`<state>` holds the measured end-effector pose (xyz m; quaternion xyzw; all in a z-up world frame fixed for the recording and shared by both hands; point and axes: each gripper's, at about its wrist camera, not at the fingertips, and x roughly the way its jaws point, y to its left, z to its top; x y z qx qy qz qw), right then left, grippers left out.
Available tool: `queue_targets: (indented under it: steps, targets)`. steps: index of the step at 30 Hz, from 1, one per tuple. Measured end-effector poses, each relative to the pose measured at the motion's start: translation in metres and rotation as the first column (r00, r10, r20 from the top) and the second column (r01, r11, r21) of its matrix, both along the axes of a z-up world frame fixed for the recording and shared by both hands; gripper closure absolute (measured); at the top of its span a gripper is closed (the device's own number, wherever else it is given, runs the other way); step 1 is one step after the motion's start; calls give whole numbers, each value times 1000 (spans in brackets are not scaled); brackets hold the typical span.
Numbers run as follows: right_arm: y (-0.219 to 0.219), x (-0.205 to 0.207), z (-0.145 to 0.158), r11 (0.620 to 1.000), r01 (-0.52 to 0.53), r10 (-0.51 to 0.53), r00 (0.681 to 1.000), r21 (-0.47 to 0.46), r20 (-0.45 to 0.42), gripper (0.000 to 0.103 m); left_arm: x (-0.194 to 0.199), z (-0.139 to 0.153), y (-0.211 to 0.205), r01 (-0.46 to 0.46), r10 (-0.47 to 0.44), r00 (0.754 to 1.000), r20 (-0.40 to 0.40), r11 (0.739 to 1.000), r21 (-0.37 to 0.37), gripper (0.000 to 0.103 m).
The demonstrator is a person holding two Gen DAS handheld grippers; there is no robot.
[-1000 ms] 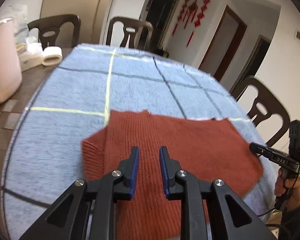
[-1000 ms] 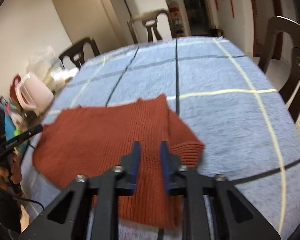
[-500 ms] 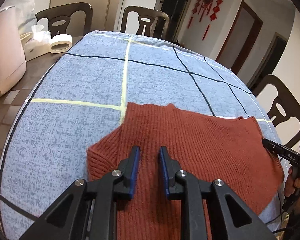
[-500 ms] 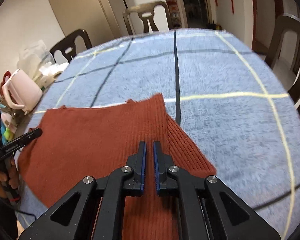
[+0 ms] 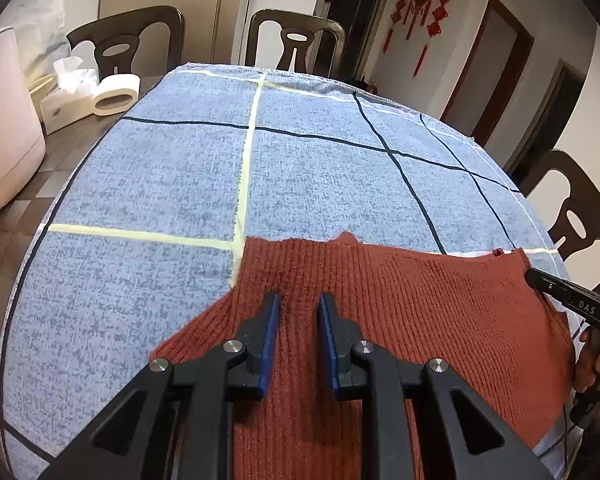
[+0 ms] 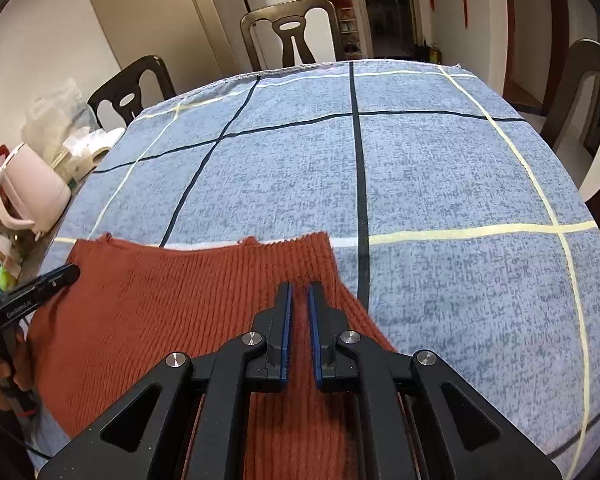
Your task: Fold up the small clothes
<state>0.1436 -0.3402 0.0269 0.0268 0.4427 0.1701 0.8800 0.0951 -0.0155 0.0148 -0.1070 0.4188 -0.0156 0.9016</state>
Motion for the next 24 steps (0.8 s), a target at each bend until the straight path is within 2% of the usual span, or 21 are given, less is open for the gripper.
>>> queue_targets:
  steps: [6,9,11,14,20,23,24]
  targets:
    - [2,-7,7,1000,-2,2,1000,-25,24,95,-9,6,-3,4,-4,1000,14,1000,0,80]
    - [7,-32,22,998,-53,55,993,-21,100,94,-28,17,-12,49,-49,998,50,999,0,80]
    - [10,-52,26,996,-83,84,989,-13,124,86,-43,24,-21,84,-84,994,68,996,0,80]
    - [18,-76,21,987,-159,155,984,33,88,83,-62,30,-38,151,-150,985,86,989,-7,80]
    - [39,-108,3,971,-240,240,969,6,58,83,-86,27,-76,291,-287,954,88,956,-32,78]
    - [42,-111,-2,969,-246,247,967,-16,66,83,-83,13,-92,342,-341,939,34,939,-37,76]
    - [42,-111,-2,970,-243,244,968,-15,63,83,-83,10,-94,335,-335,942,31,942,-22,76]
